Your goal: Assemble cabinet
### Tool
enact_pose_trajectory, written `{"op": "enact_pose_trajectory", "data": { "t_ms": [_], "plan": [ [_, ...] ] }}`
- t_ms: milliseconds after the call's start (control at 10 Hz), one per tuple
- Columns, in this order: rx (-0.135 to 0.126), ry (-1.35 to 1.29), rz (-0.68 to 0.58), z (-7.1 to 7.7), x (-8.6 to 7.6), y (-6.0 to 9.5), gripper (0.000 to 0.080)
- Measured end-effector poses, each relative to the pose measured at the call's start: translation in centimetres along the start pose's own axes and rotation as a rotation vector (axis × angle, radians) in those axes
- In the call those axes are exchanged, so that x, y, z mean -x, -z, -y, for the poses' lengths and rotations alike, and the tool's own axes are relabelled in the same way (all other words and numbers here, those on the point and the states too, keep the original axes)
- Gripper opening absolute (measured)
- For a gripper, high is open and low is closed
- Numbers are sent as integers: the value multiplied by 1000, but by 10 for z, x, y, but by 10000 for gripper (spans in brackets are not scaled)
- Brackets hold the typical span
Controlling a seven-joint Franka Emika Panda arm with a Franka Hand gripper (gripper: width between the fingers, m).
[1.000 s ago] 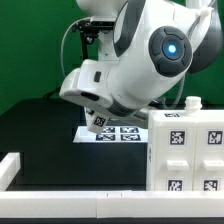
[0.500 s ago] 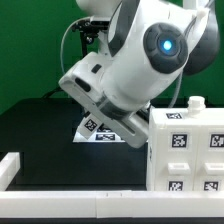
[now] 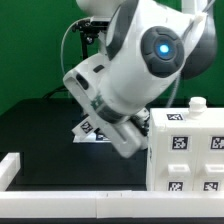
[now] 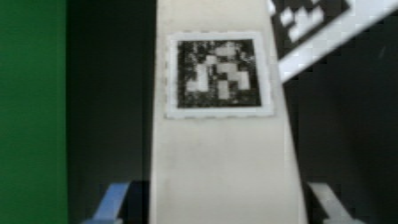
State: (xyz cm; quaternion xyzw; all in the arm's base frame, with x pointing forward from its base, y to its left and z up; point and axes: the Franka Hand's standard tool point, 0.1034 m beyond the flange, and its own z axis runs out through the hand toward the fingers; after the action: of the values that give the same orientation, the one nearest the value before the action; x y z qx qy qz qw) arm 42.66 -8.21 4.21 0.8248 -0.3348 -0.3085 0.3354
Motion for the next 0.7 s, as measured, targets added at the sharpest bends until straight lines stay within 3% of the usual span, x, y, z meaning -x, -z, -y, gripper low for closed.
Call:
{"op": "enact_pose_trajectory", "data": {
  "t_ms": [600,700],
  "plan": [
    [-11,5,-9,1,-1,-3,301],
    [-18,1,-7,-1,-2,0,468]
  ]
}}
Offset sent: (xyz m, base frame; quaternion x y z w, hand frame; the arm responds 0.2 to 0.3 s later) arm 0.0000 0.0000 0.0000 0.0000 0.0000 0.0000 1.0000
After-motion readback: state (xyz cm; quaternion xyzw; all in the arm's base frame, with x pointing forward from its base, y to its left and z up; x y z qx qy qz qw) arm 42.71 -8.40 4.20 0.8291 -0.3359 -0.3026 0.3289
